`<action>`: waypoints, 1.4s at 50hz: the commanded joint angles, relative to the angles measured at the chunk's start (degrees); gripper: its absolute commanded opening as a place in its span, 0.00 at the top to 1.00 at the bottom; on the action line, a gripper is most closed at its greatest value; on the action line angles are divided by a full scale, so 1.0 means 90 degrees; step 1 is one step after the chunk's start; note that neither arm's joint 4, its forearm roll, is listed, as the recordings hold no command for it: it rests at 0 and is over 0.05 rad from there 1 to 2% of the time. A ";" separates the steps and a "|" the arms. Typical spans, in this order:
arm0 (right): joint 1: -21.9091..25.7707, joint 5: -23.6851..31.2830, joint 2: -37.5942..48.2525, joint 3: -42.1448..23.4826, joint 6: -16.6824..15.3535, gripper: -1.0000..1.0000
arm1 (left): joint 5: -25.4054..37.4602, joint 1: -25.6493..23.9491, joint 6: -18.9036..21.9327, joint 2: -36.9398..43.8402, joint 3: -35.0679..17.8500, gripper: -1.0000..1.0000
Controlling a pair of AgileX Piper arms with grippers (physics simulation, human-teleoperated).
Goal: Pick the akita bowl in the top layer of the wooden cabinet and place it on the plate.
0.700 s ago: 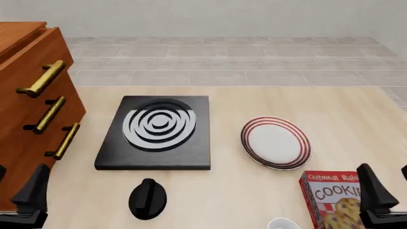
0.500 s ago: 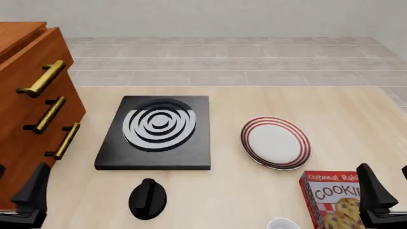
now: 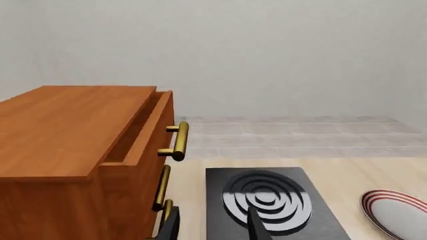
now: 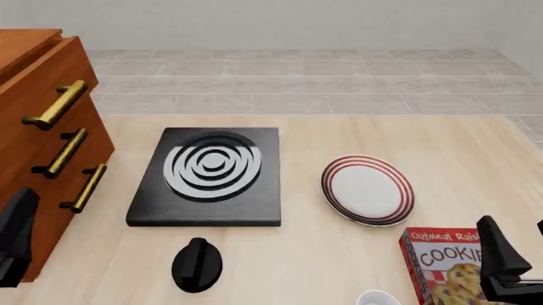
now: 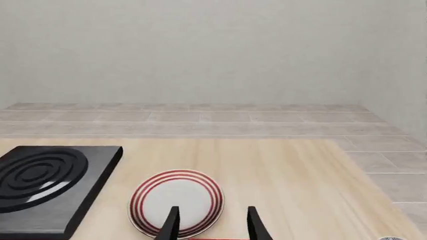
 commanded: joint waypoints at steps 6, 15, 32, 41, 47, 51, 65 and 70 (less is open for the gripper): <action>-0.0030 -0.0030 0.0035 -0.0001 -0.0013 0.00 | 0.0723 -0.0268 -0.0216 0.0673 -0.1555 0.00; -0.0058 -0.0031 0.0038 0.0002 0.0000 0.00 | 0.0918 -0.0379 -0.0206 0.1115 -0.2010 0.00; -0.0083 -0.0026 0.0035 0.0005 0.0024 0.00 | 0.1545 -0.0494 -0.0226 0.1909 -0.3100 0.00; -0.0076 -0.0022 0.0033 0.0003 0.0029 0.00 | 0.1748 -0.0502 0.0068 0.2220 -0.3359 0.00; -0.0080 -0.0014 0.0030 0.0001 0.0034 0.00 | 0.2102 -0.0554 -0.0160 0.2495 -0.3941 0.00; -0.0088 -0.0004 0.0009 -0.0001 0.0036 0.00 | 0.2222 -0.0639 -0.0048 0.2620 -0.4172 0.00; -0.0062 -0.0027 0.0037 0.0001 0.0028 0.00 | 0.2662 -0.0738 0.0202 0.3158 -0.4835 0.00; -0.0085 -0.0073 0.0081 -0.0002 0.0063 0.00 | 0.2963 -0.0898 0.0269 0.3362 -0.4968 0.00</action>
